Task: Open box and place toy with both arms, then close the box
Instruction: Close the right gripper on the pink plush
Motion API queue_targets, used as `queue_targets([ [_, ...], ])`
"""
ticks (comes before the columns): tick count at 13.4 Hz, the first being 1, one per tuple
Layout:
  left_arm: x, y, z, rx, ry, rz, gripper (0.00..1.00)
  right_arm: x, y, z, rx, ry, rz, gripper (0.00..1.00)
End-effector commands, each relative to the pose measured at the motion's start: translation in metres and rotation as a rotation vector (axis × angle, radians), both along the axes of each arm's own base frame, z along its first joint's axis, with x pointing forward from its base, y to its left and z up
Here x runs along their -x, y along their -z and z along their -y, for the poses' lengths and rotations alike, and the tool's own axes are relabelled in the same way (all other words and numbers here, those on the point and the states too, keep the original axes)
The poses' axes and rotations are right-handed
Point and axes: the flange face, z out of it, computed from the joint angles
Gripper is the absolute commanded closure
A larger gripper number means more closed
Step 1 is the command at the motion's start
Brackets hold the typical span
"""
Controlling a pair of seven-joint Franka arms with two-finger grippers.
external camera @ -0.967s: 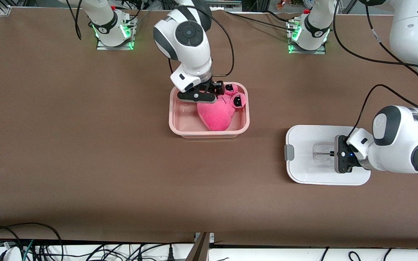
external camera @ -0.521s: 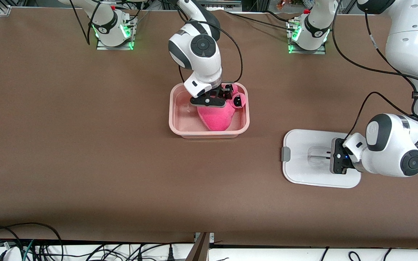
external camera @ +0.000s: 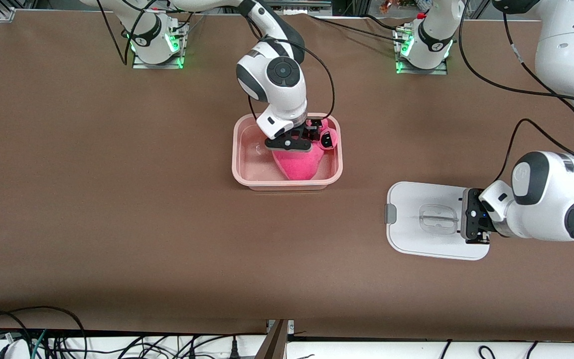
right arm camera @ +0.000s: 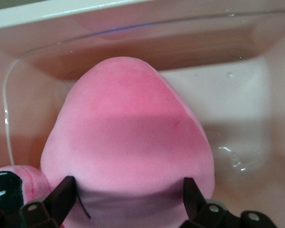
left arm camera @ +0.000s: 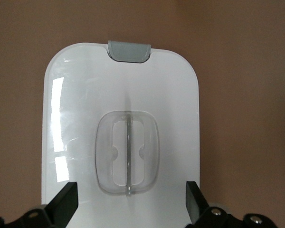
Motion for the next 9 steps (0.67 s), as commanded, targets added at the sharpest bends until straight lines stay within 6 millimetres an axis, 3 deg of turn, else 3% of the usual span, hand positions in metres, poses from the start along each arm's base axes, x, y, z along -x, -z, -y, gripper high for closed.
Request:
queue_targets([
  [1, 0.006, -0.020, 0.001, -0.038, -0.003, -0.006, 0.00, 0.000, 0.009, -0.007, 0.009, -0.004, 0.022, 0.35],
  [2, 0.007, -0.022, 0.002, -0.041, 0.000, -0.010, 0.00, 0.000, 0.009, -0.006, 0.008, -0.002, 0.021, 0.62],
  [4, 0.008, -0.022, 0.003, -0.037, -0.002, -0.015, 0.00, -0.001, 0.009, -0.006, 0.008, -0.002, 0.021, 0.91],
  [5, 0.008, -0.023, 0.003, -0.038, -0.004, -0.014, 0.00, -0.004, 0.008, -0.004, 0.007, 0.000, 0.022, 1.00],
  [7, 0.011, -0.035, 0.002, -0.046, -0.002, -0.023, 0.00, -0.007, 0.003, -0.002, 0.003, 0.000, 0.029, 1.00],
  [9, 0.012, -0.039, 0.000, -0.051, -0.008, -0.022, 0.00, -0.018, -0.024, -0.001, -0.023, 0.006, 0.053, 1.00],
])
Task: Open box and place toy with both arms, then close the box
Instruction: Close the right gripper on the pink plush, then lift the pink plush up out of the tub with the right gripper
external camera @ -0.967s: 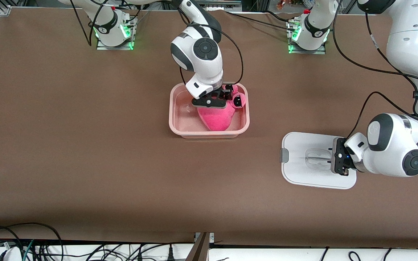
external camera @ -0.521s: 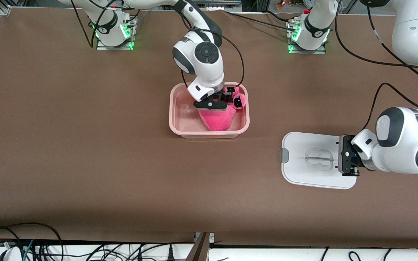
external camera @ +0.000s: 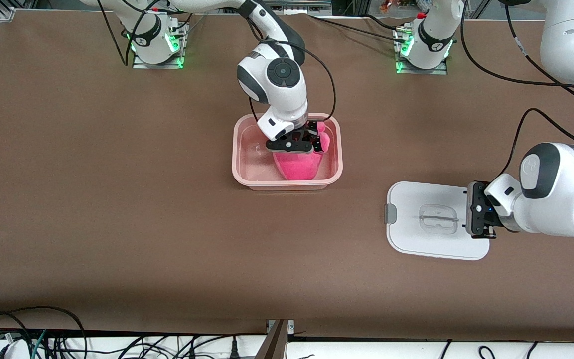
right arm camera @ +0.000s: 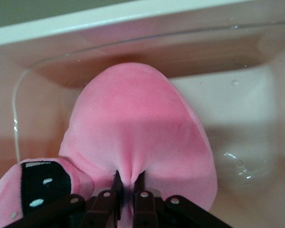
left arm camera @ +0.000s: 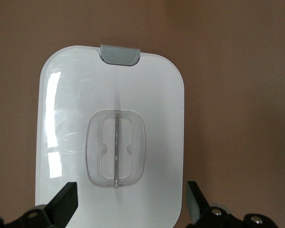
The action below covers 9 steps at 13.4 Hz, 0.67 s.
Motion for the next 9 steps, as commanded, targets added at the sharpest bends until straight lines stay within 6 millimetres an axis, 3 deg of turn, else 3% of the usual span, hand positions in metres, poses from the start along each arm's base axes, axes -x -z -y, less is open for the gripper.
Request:
queue_targets([
  [1, 0.005, -0.017, -0.003, -0.055, 0.012, 0.003, 0.00, -0.018, -0.038, 0.009, -0.010, 0.011, 0.034, 1.00],
  [2, 0.005, -0.021, -0.002, -0.066, 0.020, 0.010, 0.00, -0.030, -0.063, 0.018, -0.017, 0.027, 0.044, 1.00],
  [5, 0.005, -0.023, -0.002, -0.071, 0.009, 0.012, 0.00, -0.036, -0.128, 0.030, 0.005, 0.024, 0.019, 1.00],
  [7, 0.005, -0.022, -0.001, -0.073, 0.000, 0.010, 0.00, -0.038, -0.151, 0.039, 0.013, 0.027, -0.001, 1.00],
  [8, 0.005, -0.022, -0.001, -0.073, 0.000, 0.010, 0.00, -0.035, -0.150, 0.035, 0.008, 0.045, -0.005, 1.00],
  [9, 0.005, -0.022, -0.001, -0.073, 0.000, 0.010, 0.00, -0.031, -0.142, 0.029, 0.011, 0.055, -0.012, 0.67],
])
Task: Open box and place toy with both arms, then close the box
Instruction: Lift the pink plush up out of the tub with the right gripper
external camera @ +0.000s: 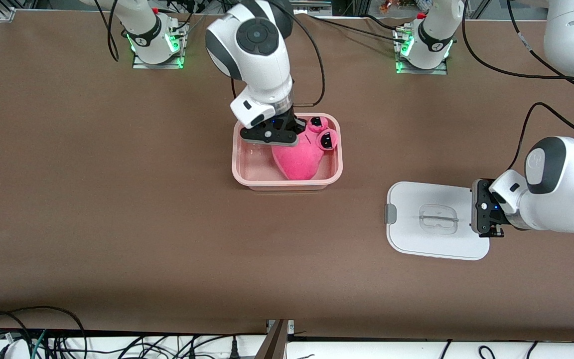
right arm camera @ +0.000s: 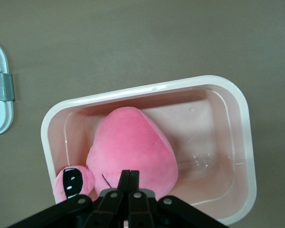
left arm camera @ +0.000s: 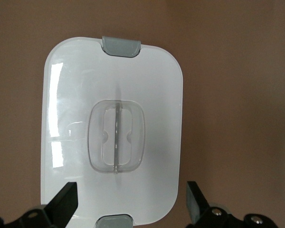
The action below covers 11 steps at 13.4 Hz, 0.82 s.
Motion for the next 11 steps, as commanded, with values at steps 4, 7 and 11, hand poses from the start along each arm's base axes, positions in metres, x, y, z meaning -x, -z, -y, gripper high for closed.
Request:
queue_targets([
  [4, 0.004, -0.007, 0.001, -0.029, 0.007, -0.004, 0.00, 0.032, 0.073, -0.058, 0.008, -0.041, -0.016, 0.00],
  [7, 0.005, -0.002, 0.001, -0.030, 0.007, -0.014, 0.00, 0.038, 0.106, -0.075, -0.005, -0.033, -0.003, 0.00],
  [11, 0.006, -0.002, -0.002, -0.030, 0.008, -0.014, 0.00, 0.058, 0.116, -0.099, -0.046, 0.009, 0.017, 0.00],
])
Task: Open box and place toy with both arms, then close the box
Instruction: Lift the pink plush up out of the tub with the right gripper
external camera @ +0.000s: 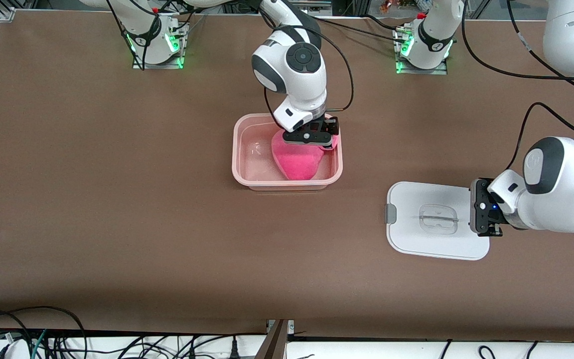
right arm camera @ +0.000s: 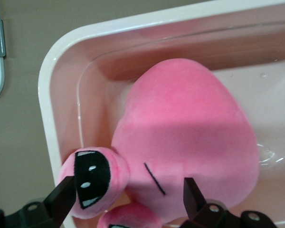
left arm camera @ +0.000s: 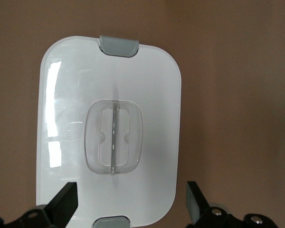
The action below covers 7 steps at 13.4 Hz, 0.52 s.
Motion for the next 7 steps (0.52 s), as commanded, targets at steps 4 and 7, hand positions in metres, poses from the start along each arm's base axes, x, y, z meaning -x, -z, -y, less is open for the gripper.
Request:
queue_targets([
  [4, 0.003, -0.007, 0.001, -0.027, 0.014, -0.001, 0.00, 0.016, 0.001, -0.024, -0.064, 0.171, 0.023, 0.00],
  [7, 0.004, -0.004, -0.004, -0.027, 0.012, -0.005, 0.00, 0.019, 0.011, -0.026, -0.053, 0.191, 0.019, 0.00],
])
